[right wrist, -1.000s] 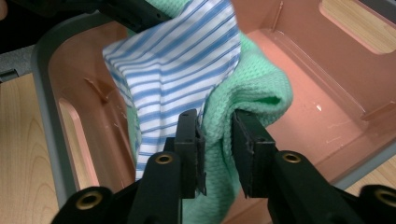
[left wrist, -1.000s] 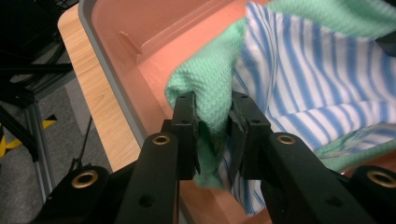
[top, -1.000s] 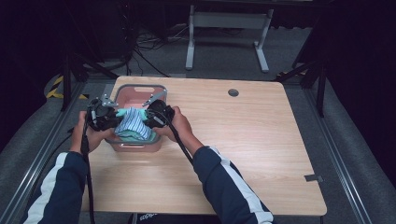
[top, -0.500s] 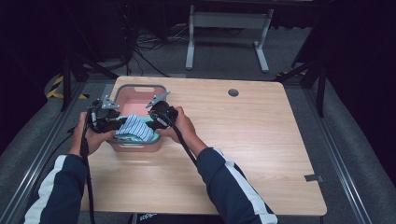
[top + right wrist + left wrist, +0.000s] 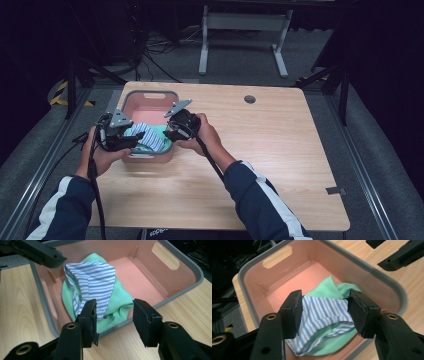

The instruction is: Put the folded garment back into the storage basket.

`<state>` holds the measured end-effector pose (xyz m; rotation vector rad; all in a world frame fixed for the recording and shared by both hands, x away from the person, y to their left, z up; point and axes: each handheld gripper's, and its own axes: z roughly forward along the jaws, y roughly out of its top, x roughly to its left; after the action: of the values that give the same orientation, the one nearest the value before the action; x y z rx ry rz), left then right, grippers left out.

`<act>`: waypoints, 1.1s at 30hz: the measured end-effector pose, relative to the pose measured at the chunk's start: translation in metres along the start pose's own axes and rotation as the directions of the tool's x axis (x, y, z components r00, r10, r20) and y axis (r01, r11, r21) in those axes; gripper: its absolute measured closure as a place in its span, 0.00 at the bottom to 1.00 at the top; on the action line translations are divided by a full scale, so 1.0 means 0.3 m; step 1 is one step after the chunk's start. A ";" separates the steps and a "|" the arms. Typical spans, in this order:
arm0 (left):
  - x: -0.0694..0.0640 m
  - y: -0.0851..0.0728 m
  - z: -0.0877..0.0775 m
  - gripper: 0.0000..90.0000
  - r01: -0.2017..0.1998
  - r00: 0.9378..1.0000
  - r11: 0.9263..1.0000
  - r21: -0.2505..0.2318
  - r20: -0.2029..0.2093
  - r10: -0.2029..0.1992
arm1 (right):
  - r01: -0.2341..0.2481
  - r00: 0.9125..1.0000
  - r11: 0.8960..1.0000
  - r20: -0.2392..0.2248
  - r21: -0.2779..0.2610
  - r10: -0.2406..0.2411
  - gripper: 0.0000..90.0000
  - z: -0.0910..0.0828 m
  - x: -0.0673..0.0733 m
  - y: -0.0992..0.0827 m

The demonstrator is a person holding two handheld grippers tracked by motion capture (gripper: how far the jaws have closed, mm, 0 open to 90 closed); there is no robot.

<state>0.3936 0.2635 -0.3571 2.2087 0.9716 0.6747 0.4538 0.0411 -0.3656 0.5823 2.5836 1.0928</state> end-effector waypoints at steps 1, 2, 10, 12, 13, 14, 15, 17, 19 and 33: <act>-0.009 0.001 -0.004 0.50 -0.001 1.000 1.000 -0.004 0.005 0.001 | 0.007 1.000 1.000 0.005 0.004 -0.007 0.59 -0.007 -0.001 -0.004; -0.018 0.001 -0.007 0.49 0.000 1.000 1.000 -0.012 0.009 0.000 | 0.007 1.000 1.000 0.006 0.012 -0.007 0.58 -0.015 0.000 -0.009; -0.073 0.007 -0.031 0.46 -0.026 0.999 0.999 -0.030 0.021 0.027 | 0.032 0.999 0.999 0.043 0.022 -0.033 0.55 -0.082 -0.005 -0.048; -0.090 0.009 -0.037 0.46 -0.033 0.999 0.999 -0.039 0.026 0.034 | 0.033 0.998 0.999 0.057 0.024 -0.034 0.55 -0.100 -0.007 -0.061; -0.097 0.010 -0.039 0.46 -0.037 0.999 0.998 -0.043 0.029 0.039 | 0.024 0.997 0.999 0.070 0.030 -0.026 0.55 -0.112 -0.009 -0.070; -0.102 0.010 -0.041 0.46 -0.040 0.999 0.998 -0.046 0.030 0.041 | 0.017 0.997 0.999 0.079 0.027 -0.019 0.56 -0.120 -0.009 -0.077; -0.109 0.011 -0.043 0.46 -0.045 0.998 0.998 -0.047 0.031 0.047 | 0.019 0.996 0.999 0.088 0.027 -0.021 0.56 -0.127 -0.011 -0.083; -0.118 0.011 -0.044 0.45 -0.043 0.998 0.997 -0.058 0.042 0.046 | 0.016 0.996 0.999 0.090 0.028 -0.018 0.56 -0.144 -0.015 -0.100; -0.132 0.011 -0.042 0.45 -0.050 0.998 0.997 -0.064 0.043 0.053 | 0.014 0.996 0.999 0.092 0.033 -0.017 0.56 -0.157 -0.017 -0.113; -0.211 -0.007 -0.020 0.42 -0.075 0.993 0.994 -0.083 0.084 0.082 | 0.025 0.991 0.996 0.128 0.085 -0.036 0.52 -0.238 -0.036 -0.214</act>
<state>0.3509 0.2176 -0.3671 2.1964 0.8036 0.6360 0.4184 -0.0488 -0.3632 0.6095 2.5266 0.9105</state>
